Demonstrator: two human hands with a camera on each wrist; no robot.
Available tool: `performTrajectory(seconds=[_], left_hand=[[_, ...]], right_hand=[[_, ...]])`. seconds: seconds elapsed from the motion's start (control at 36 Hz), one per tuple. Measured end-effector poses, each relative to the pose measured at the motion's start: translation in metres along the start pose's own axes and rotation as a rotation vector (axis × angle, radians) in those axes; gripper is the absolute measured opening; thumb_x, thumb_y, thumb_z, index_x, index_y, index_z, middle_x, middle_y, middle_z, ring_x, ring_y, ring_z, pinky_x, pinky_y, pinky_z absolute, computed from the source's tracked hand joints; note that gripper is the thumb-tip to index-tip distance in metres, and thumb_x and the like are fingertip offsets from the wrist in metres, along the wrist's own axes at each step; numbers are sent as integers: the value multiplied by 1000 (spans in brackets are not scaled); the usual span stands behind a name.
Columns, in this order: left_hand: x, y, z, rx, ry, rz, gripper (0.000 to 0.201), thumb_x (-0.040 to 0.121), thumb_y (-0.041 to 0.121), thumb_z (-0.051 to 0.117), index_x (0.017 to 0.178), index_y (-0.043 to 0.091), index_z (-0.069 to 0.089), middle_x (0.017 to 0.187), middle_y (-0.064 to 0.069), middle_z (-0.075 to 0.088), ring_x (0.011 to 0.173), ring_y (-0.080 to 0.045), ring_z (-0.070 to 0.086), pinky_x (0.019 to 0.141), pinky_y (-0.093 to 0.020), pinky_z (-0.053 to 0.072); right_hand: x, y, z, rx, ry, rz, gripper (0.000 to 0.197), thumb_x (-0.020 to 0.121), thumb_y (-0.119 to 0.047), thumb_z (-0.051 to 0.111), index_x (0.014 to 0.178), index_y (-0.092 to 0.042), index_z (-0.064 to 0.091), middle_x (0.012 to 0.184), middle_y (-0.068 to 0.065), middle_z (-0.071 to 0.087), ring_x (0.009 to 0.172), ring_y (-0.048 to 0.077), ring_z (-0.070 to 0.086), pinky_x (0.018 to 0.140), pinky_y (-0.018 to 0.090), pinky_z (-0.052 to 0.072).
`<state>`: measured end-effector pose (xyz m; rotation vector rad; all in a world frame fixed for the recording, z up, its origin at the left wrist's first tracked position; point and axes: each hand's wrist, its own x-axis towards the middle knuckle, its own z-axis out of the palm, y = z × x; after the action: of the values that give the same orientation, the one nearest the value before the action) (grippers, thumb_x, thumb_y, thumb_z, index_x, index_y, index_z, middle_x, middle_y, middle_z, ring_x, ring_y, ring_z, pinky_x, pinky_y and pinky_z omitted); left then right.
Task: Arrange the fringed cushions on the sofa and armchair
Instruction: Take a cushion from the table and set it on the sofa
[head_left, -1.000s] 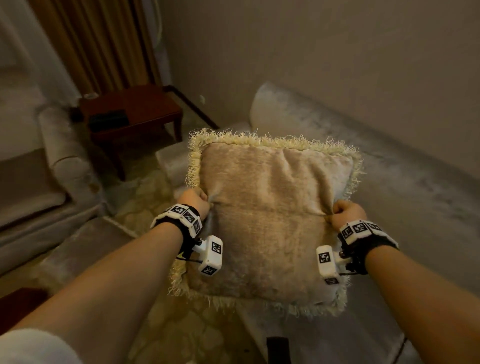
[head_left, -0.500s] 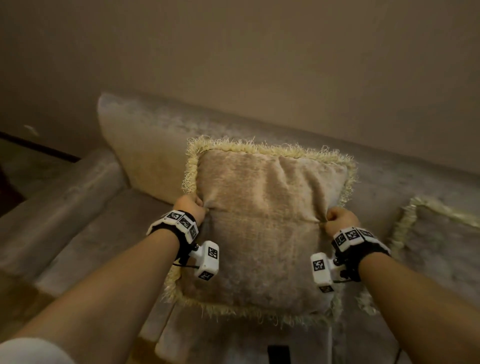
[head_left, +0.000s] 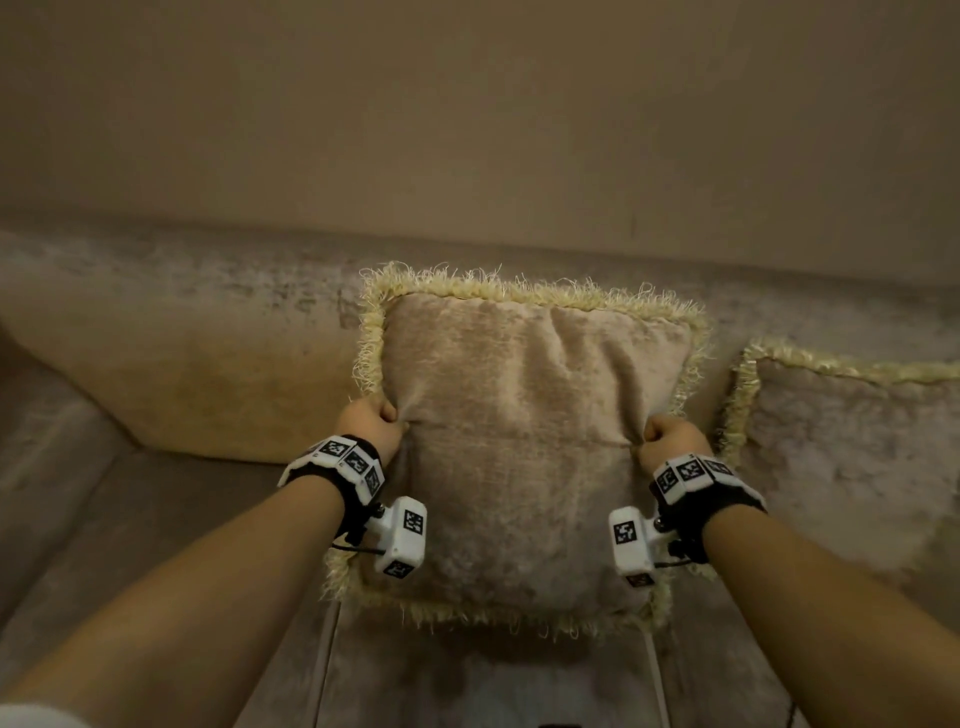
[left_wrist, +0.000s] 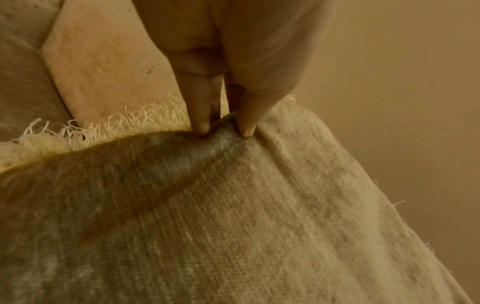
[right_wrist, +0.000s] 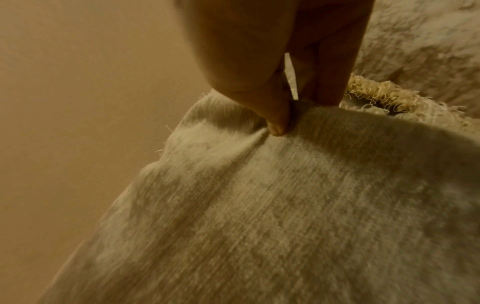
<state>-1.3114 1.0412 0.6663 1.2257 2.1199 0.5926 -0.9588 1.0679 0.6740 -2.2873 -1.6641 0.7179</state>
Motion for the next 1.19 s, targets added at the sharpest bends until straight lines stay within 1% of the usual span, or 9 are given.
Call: performTrajectory(seconds=[0.28,0.5,0.61,0.72,0.81,0.92,1.0,1.11,1.19], left_hand=[[10,-28,41,-22,-7,2,35,85,12,67,63,16,40,65,-3,49,66,-24,46,63,-28,35],[26,-47,63,-5,2,-52,35,86,14,68,64,17,40,68,-6,53,65,-24,48,60,-27,34],[37,-52,74,17,10,-78,37,86,12,67,62,19,39,67,-6,52,65,-25,48,61,-27,34],[54,-50,84,42,-4,-86,33,86,11,64,64,17,40,69,-7,52,67,-27,49,60,-27,33],[66,-53,93,39,-14,-89,33,85,11,65,64,16,40,69,-10,53,65,-28,50,61,-27,37],[74,-61,106,65,-40,-105,33,86,11,66,66,15,40,67,-10,53,63,-28,51,61,-29,43],[82,-64,116,81,-67,-128,29,86,11,65,69,14,42,69,-11,54,64,-29,52,63,-31,46],[100,-65,129,138,-116,-143,26,89,12,63,73,13,43,71,-8,51,66,-26,46,66,-29,39],[115,-65,136,229,-152,-142,16,91,12,57,78,11,47,77,-9,52,67,-27,45,67,-30,37]], right_hand=[[18,7,21,-89,-19,-8,32,79,3,53,63,-15,32,57,7,33,51,21,33,49,26,29],[40,9,50,-120,-99,19,31,80,2,55,64,-15,34,58,7,38,52,22,38,50,26,32],[52,11,63,-129,-125,32,31,79,1,55,63,-15,34,59,7,39,55,23,39,57,28,37],[67,12,74,-133,-150,46,32,80,2,56,64,-15,33,60,7,38,56,22,39,53,27,35],[77,15,81,-133,-170,56,33,81,1,57,63,-14,34,59,6,39,59,23,42,57,27,37],[86,20,94,-146,-182,74,32,79,3,55,62,-14,35,58,6,41,57,23,43,54,26,35],[97,24,103,-140,-199,100,30,80,4,55,64,-14,37,61,8,43,59,24,44,57,27,38],[115,26,115,-168,-235,150,25,86,3,53,69,-13,43,69,8,50,67,27,50,62,29,41],[127,25,123,-202,-294,152,13,90,1,51,83,-11,51,85,8,52,79,28,51,71,30,42]])
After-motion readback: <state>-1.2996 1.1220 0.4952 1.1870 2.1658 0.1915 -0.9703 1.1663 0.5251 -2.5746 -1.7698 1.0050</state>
